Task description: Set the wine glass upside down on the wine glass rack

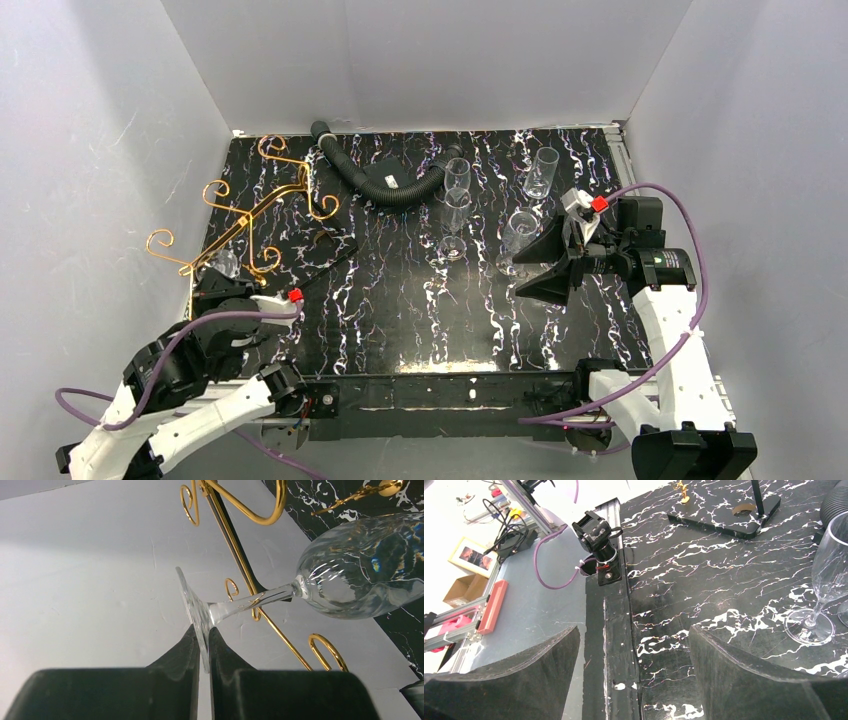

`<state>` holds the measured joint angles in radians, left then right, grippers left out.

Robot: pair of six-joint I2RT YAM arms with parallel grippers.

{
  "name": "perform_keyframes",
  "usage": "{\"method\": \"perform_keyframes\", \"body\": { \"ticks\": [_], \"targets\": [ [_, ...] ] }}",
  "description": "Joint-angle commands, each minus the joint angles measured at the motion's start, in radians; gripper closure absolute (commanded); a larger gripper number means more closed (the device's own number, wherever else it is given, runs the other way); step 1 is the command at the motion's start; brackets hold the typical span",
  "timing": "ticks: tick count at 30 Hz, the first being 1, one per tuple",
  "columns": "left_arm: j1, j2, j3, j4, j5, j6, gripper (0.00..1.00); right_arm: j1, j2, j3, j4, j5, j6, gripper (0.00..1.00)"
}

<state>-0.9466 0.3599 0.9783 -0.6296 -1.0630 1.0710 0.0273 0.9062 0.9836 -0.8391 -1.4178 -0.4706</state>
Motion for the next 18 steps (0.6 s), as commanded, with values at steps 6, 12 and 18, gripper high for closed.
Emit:
{"method": "perform_keyframes", "body": {
  "ticks": [6,12,18],
  "targets": [
    [-0.006,0.036,-0.003,0.024,-0.070,0.006,1.00,-0.009,-0.011,0.017,-0.007,-0.040,0.003,0.13],
    [-0.006,0.060,-0.009,0.069,-0.062,0.007,1.00,-0.009,-0.008,0.019,-0.008,-0.043,0.003,0.13],
    [-0.006,0.071,-0.002,0.117,-0.071,0.034,1.00,-0.010,-0.007,0.020,-0.008,-0.045,0.001,0.13]
  ]
}}
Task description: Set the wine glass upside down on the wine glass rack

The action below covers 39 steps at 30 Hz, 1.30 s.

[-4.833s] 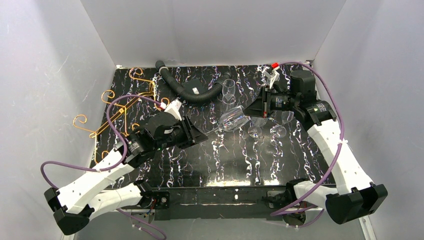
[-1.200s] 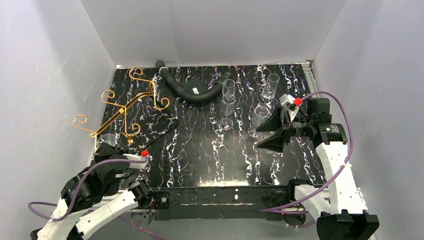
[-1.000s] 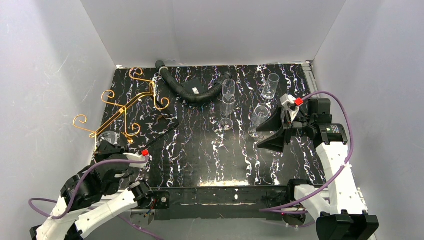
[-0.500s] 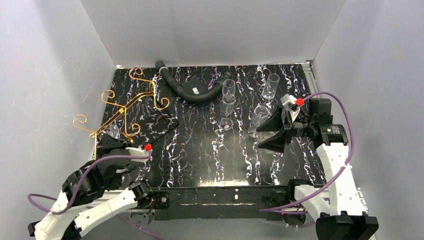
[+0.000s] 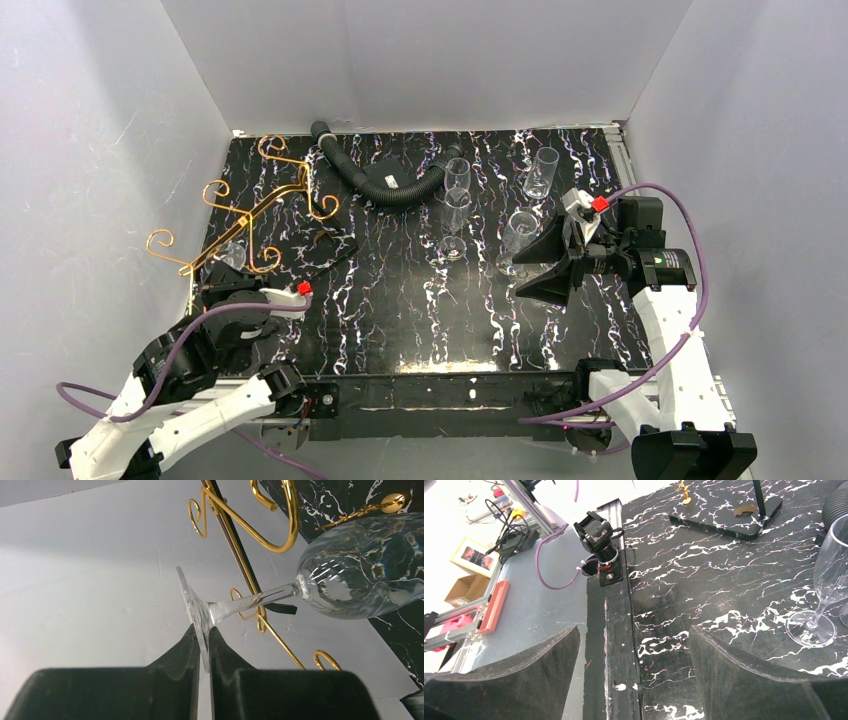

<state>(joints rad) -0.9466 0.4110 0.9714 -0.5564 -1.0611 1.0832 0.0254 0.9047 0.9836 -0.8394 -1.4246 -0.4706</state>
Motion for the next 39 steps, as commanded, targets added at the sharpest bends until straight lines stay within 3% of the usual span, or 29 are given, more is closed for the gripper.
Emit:
{"method": "perform_keyframes", "body": {
  "ticks": [1,10,13,14,15,18,29,39],
  "targets": [
    [-0.006,0.025,0.008,0.045,-0.079,0.021,1.00,-0.008,-0.003,0.020,-0.007,-0.039,0.001,0.13],
    [0.048,0.080,0.016,0.039,-0.047,-0.008,1.00,-0.008,-0.010,0.023,-0.013,-0.042,0.000,0.13],
    [0.191,0.110,0.005,0.039,0.065,-0.019,1.00,-0.008,-0.010,0.023,-0.015,-0.044,-0.001,0.13],
    [0.314,0.144,0.005,0.048,0.156,-0.035,1.00,-0.008,-0.010,0.025,-0.014,-0.044,-0.002,0.13],
    [0.367,0.165,0.013,0.058,0.195,-0.046,1.00,-0.009,-0.010,0.027,-0.017,-0.043,-0.001,0.13],
    [0.381,0.184,0.048,0.071,0.215,-0.071,1.00,-0.010,-0.010,0.037,-0.041,-0.041,-0.019,0.13],
    [0.472,0.158,-0.049,0.194,0.167,0.007,1.00,-0.012,-0.005,0.049,-0.070,-0.067,-0.048,0.13],
    [0.528,0.107,-0.083,0.177,0.109,0.025,1.00,-0.011,-0.013,0.072,-0.142,-0.091,-0.111,0.13]
  ]
}}
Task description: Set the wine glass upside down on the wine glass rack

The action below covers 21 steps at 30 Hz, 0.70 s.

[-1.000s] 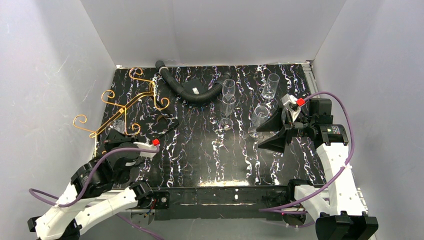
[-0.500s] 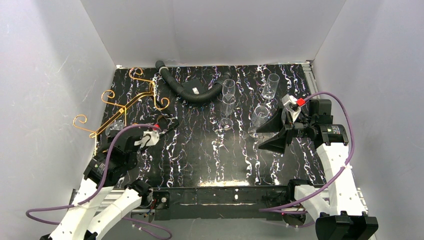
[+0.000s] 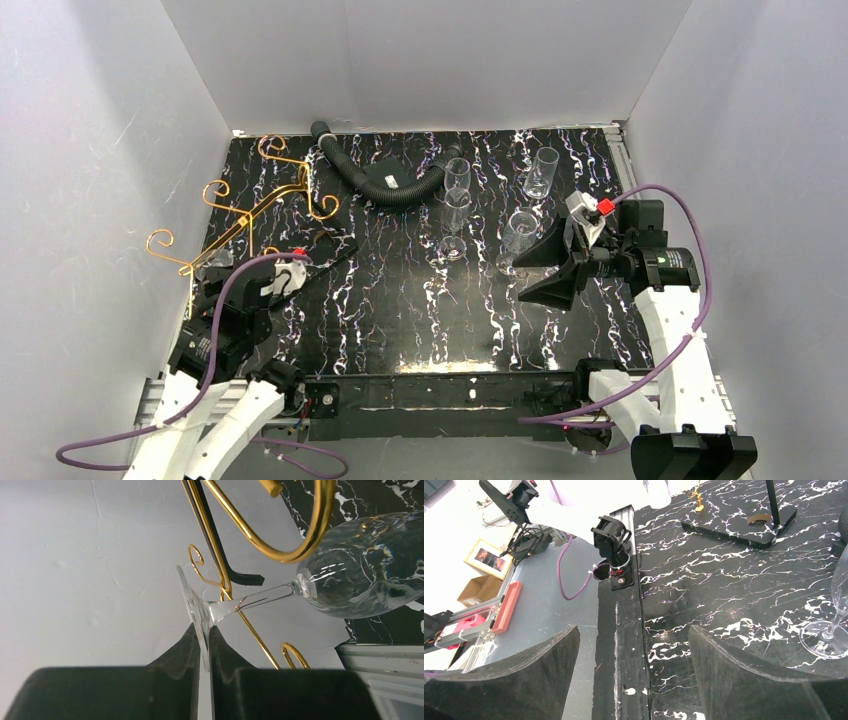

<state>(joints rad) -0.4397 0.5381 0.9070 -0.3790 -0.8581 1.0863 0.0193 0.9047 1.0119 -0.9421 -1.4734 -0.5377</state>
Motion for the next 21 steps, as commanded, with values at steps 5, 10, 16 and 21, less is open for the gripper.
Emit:
{"method": "perform_keyframes", "body": {
  "ticks": [5,10,16,21],
  "targets": [
    [0.040,-0.048,-0.034,-0.031,-0.118,0.020,1.00,-0.005,-0.018,0.050,-0.065,-0.046,-0.070,0.12],
    [0.056,-0.075,-0.040,-0.080,-0.148,0.000,1.00,-0.005,-0.020,0.053,-0.079,-0.056,-0.084,0.12],
    [0.068,-0.093,-0.047,-0.121,-0.160,-0.021,1.00,-0.005,-0.021,0.057,-0.090,-0.066,-0.091,0.12],
    [0.086,-0.083,-0.055,-0.121,-0.171,-0.028,1.00,-0.005,-0.026,0.060,-0.109,-0.069,-0.110,0.12]
  ]
}}
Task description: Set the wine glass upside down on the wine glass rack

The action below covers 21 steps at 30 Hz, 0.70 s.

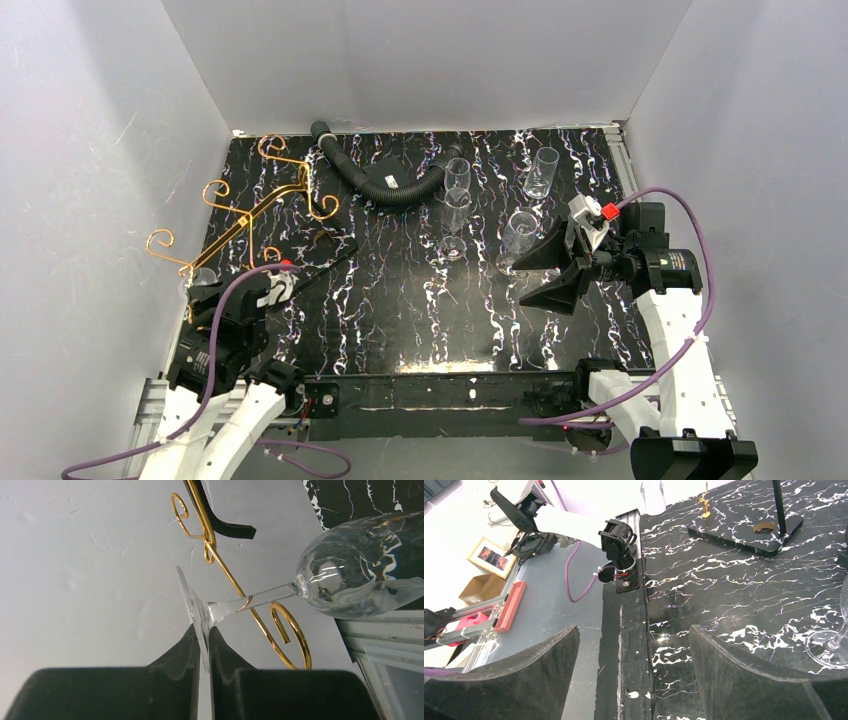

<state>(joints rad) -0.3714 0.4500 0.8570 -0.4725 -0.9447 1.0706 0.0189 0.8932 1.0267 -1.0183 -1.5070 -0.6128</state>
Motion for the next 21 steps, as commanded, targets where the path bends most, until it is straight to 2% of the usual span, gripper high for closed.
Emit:
{"method": "perform_keyframes", "body": {
  "ticks": [1,21],
  "targets": [
    [0.023,0.008,-0.004,-0.025,-0.088,-0.013,1.00,-0.005,-0.016,0.046,-0.036,-0.036,-0.038,0.12],
    [0.051,0.009,0.037,-0.148,-0.134,-0.090,1.00,-0.005,-0.019,0.044,-0.068,-0.045,-0.079,0.11]
  ]
}}
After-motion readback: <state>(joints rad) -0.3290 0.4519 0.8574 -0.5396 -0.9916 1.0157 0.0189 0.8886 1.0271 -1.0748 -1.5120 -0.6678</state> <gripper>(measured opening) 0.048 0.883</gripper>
